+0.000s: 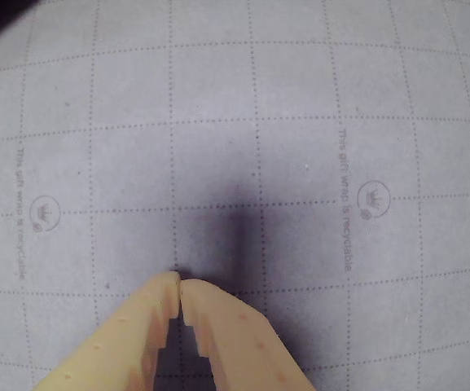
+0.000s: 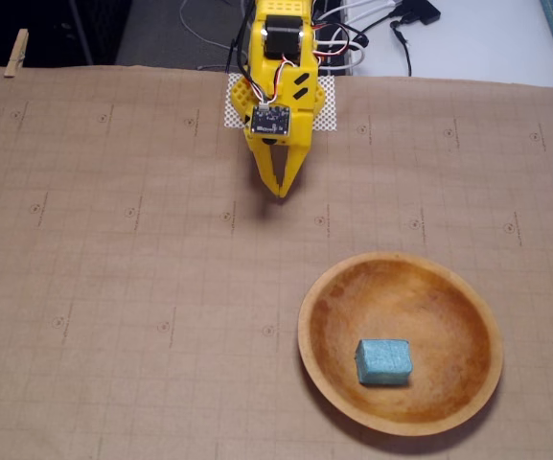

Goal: Grasp a blue block and put it in the bowl.

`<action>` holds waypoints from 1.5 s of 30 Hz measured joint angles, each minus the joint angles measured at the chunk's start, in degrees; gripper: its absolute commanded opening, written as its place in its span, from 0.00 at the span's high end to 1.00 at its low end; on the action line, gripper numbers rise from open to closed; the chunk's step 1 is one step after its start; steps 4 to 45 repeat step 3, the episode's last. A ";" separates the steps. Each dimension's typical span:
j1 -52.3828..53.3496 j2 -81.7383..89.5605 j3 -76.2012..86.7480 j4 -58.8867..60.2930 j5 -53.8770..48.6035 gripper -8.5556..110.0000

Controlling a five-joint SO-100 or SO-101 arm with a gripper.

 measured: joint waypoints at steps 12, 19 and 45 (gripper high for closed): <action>0.00 0.00 0.00 0.00 0.00 0.95; 0.00 0.00 0.00 0.00 0.00 0.95; 0.00 0.00 0.00 0.00 0.00 0.95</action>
